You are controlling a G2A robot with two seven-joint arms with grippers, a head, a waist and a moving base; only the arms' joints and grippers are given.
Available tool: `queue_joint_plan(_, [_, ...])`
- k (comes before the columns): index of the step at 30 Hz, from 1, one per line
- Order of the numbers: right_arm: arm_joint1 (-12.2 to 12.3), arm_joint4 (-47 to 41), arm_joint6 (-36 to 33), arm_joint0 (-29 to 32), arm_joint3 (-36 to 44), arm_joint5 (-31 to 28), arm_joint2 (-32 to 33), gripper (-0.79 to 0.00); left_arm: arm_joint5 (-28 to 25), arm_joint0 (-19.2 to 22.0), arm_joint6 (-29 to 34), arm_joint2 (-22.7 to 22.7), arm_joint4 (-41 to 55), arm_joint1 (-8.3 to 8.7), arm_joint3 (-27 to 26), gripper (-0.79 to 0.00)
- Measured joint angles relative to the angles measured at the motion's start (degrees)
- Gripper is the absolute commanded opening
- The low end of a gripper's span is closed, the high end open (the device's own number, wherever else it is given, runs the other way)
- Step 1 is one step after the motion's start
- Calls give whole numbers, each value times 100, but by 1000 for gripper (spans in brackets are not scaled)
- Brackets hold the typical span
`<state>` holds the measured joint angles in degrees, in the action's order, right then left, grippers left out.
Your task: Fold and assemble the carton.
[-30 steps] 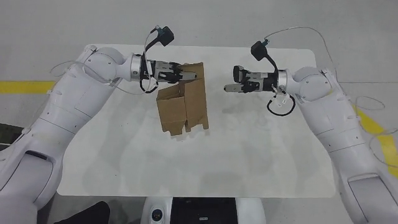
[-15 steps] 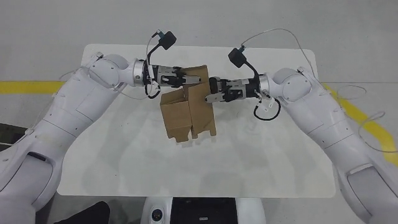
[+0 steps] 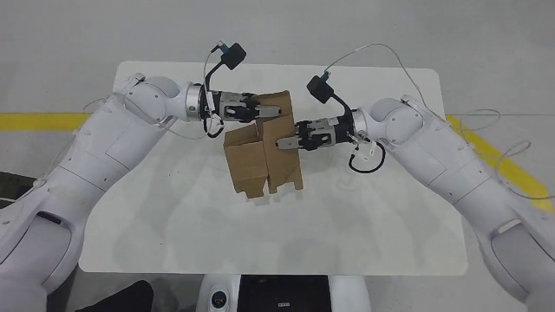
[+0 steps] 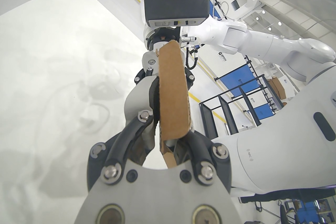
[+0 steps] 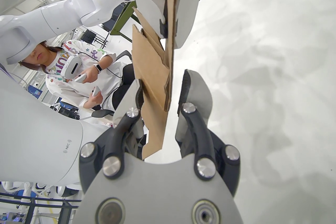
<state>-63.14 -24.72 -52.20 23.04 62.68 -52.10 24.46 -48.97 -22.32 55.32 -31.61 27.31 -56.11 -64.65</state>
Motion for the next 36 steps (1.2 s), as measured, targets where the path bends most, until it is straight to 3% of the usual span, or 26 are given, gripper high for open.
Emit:
queue_joint_plan(1, [11, -46, 43, -43, -5, -43, -96, -785, -4, 7, -4, 12, 0, 4, 5, -785])
queue_joint_plan(8, [68, -268, 331, -285, -54, -330, -611, -785, -4, 53, -4, 73, -39, 6, 90, -785])
queue_joint_plan(9, [74, -293, 367, -317, -63, -366, -676, -785, -4, 59, -4, 78, -35, 3, 99, -693])
queue_joint_plan(10, [79, -326, 409, -360, -75, -408, -762, -785, -7, 66, -6, 82, -20, 0, 110, -305])
queue_joint_plan(11, [83, -353, 436, -394, -86, -435, -826, -785, -12, 71, -12, 83, -3, -2, 113, 0])
queue_joint_plan(18, [92, -657, 591, -622, -237, -591, -1265, -785, -124, 96, -124, -45, 380, 52, 52, 0])
queue_joint_plan(24, [92, -1143, 513, -720, -462, -513, -1464, -785, -324, 28, -322, -275, 585, 230, -82, 0])
queue_joint_plan(31, [128, -1924, 516, -670, -764, -515, -1321, -785, -626, -230, -624, -382, 218, 441, 156, 0])
queue_joint_plan(36, [126, -2460, 335, -567, -930, -334, -1095, -785, -729, -380, -730, -361, 107, 449, 347, 0])
